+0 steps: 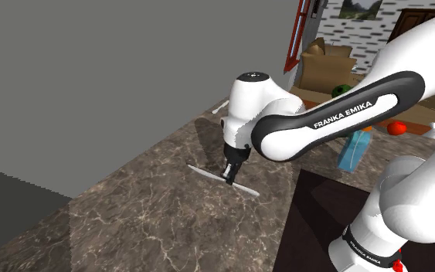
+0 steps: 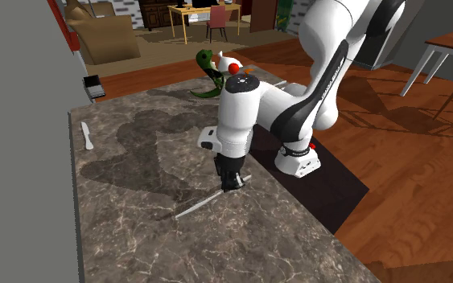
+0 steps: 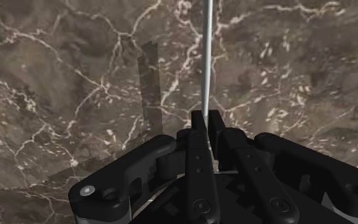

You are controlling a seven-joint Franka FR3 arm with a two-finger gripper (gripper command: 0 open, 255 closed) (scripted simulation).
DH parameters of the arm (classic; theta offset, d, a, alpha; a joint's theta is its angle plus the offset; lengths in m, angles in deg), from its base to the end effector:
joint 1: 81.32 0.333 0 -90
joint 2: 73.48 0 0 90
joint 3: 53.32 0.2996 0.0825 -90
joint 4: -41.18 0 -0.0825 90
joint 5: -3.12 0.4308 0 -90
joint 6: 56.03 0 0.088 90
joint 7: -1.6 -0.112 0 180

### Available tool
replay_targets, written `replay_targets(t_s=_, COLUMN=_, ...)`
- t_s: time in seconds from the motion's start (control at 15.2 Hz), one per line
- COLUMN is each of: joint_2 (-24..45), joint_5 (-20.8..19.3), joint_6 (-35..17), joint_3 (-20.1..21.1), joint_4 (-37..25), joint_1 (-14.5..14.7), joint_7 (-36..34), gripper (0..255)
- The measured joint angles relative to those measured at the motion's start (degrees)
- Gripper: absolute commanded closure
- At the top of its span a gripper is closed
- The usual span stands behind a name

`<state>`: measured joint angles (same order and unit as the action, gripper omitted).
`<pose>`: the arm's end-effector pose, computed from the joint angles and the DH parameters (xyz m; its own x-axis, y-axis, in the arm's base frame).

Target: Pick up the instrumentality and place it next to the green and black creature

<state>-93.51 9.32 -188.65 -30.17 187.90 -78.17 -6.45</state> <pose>0.4237 0.2012 0.3367 0.9690 0.2303 0.0895 0.2278 -0.9730 0.0376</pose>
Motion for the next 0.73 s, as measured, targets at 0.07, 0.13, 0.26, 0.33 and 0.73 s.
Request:
replay_targets(t_s=0.07, joint_2=-0.41, joint_5=0.09, joint_6=0.76, joint_3=-0.11, joint_4=-0.36, joint_1=0.06, joint_7=0.09, gripper=255)
replay_targets(t_s=0.13, joint_2=-0.95, joint_5=0.20, joint_6=1.58, joint_3=-0.38, joint_4=-0.65, joint_1=0.08, joint_7=0.39, gripper=255)
replay_targets(t_s=0.26, joint_2=-1.77, joint_5=0.34, joint_6=3.48, joint_3=-0.57, joint_4=-1.76, joint_1=0.20, joint_7=0.46, gripper=255)
replay_targets(t_s=0.33, joint_2=-2.35, joint_5=0.45, joint_6=4.41, joint_3=-0.75, joint_4=-2.12, joint_1=0.29, joint_7=0.61, gripper=255)
replay_targets(t_s=0.73, joint_2=-4.21, joint_5=0.59, joint_6=9.28, joint_3=-1.50, joint_4=-5.18, joint_1=0.37, joint_7=1.06, gripper=255)
